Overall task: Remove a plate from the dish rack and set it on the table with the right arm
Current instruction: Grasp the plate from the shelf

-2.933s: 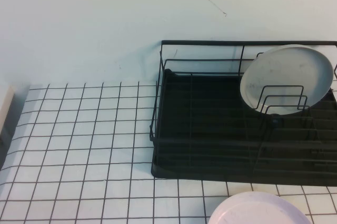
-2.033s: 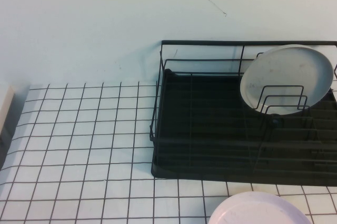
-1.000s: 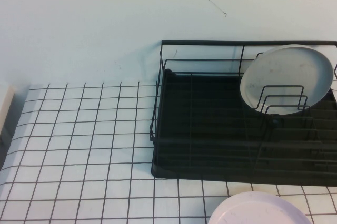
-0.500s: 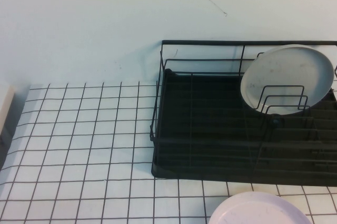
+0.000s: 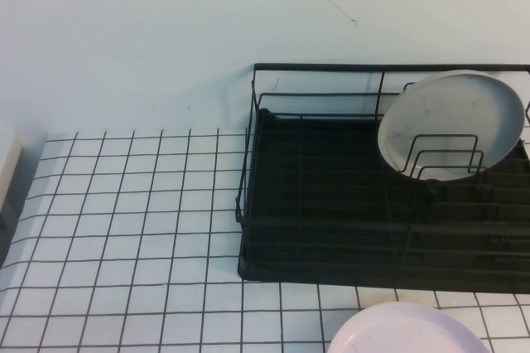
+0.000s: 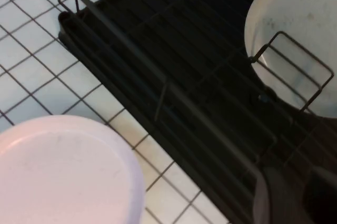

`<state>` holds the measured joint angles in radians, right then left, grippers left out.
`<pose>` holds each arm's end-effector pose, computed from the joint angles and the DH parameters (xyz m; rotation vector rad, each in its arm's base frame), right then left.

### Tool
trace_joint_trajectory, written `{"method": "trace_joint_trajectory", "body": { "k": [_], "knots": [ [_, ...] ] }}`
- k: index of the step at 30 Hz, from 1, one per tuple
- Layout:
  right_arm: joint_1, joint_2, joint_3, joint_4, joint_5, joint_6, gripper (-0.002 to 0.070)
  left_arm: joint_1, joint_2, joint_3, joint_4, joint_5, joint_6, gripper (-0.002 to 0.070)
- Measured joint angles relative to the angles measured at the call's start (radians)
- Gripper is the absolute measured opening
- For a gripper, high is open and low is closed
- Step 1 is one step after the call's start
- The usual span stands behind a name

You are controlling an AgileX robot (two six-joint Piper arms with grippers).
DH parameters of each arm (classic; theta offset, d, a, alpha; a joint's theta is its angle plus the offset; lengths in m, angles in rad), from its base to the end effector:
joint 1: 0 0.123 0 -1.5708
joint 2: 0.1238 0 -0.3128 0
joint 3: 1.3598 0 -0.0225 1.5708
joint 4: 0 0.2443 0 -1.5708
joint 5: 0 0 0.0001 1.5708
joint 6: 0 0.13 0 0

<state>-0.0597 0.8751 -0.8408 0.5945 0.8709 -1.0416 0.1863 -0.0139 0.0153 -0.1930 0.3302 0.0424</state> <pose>0.1644 0.0460 0.3435 -0.8355 2.0523 0.1307 0.0571 0.0025 0.1699 -0.2505 1.7917 -0.0237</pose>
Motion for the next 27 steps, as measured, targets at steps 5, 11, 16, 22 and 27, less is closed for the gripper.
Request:
{"method": "trace_joint_trajectory", "body": {
  "k": [5, 11, 16, 22, 27],
  "knots": [
    [0.000, 0.292, -0.234, -0.020, -0.021, -0.073, 0.0305, 0.000, 0.000, 0.000, 0.000, 0.000, 0.000, -0.0003],
    [0.000, 0.609, -0.509, -0.024, -0.042, -0.226, 0.0487, 0.000, 0.000, 0.000, 0.000, 0.000, 0.000, -0.0003],
    [0.000, 0.843, -0.718, -0.024, -0.038, -0.299, 0.0506, 0.000, 0.000, 0.000, 0.000, 0.000, 0.000, -0.0003],
    [0.011, 1.055, -0.915, -0.026, -0.010, -0.352, 0.0511, 0.000, 0.000, 0.000, 0.000, 0.000, 0.000, -0.0003],
    [0.050, 1.145, -0.970, -0.026, -0.006, -0.431, 0.0511, 0.000, 0.000, 0.000, 0.000, 0.000, 0.000, -0.0003]
  ]
}}
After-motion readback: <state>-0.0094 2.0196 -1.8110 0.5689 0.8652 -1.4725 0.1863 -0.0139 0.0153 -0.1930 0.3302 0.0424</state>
